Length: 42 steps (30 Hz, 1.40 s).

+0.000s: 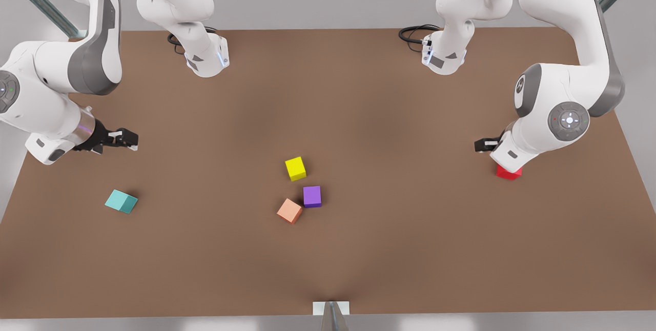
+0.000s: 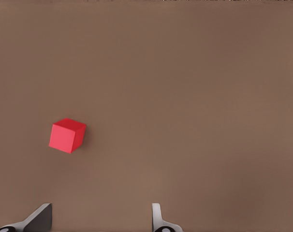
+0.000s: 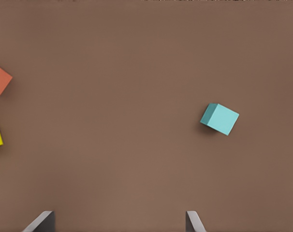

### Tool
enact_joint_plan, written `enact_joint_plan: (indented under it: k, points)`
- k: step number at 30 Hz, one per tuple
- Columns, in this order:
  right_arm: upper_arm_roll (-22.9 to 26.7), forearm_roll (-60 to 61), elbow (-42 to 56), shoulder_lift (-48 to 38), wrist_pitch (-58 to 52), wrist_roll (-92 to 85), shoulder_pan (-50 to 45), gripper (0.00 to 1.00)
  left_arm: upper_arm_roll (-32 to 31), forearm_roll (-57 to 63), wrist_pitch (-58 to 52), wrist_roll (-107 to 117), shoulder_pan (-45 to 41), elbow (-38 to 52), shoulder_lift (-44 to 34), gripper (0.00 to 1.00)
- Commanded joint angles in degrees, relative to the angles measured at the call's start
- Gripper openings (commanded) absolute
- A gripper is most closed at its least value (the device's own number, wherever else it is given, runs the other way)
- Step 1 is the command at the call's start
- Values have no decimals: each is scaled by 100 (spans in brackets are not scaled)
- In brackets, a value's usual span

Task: Pick up red wooden cube and pass to hand red wooden cube and place in blue wooden cube

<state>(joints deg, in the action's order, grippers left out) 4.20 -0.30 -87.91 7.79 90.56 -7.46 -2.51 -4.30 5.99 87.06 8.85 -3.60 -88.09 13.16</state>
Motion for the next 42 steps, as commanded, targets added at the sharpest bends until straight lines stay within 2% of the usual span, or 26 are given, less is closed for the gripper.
enact_joint_plan:
  k: [1, 3, 5, 10, 17, 19, 24, 30, 42]
  points:
    - [2, 4, 2, -6, 85, -177, 5, 100, -1, -1, 75, 205, 0, 2, -6, 100]
    - [2, 4, 2, -6, 76, -177, 5, 100, 165, -1, 136, -391, 26, 2, 99, 100]
    - [2, 13, 2, 3, 76, -168, 5, 100, 729, 8, 637, -2351, 114, -68, 398, 100]
    - [2, 39, -7, 12, 76, -168, 5, 100, 1238, 16, 1859, -4892, 378, -701, 671, 100]
    - [-7, 57, -33, 12, 67, -168, 14, 100, 1537, -1, 2728, -6571, 510, -1456, 996, 100]
    - [-7, 57, -42, 3, 59, -194, 14, 100, 1546, -1, 3361, -6580, 510, -1861, 1013, 100]
    - [2, 57, -60, 12, 58, -203, 5, 100, 1581, -221, 3713, -6379, 510, -1896, 1312, 100]
    - [2, 30, -60, 12, 50, -229, 5, 100, 1590, -212, 3722, -5772, 510, -1922, 1629, 100]
    - [-7, 21, -77, 20, 41, -238, -4, 100, 1608, -203, 3643, -2775, 536, -2089, 1708, 100]
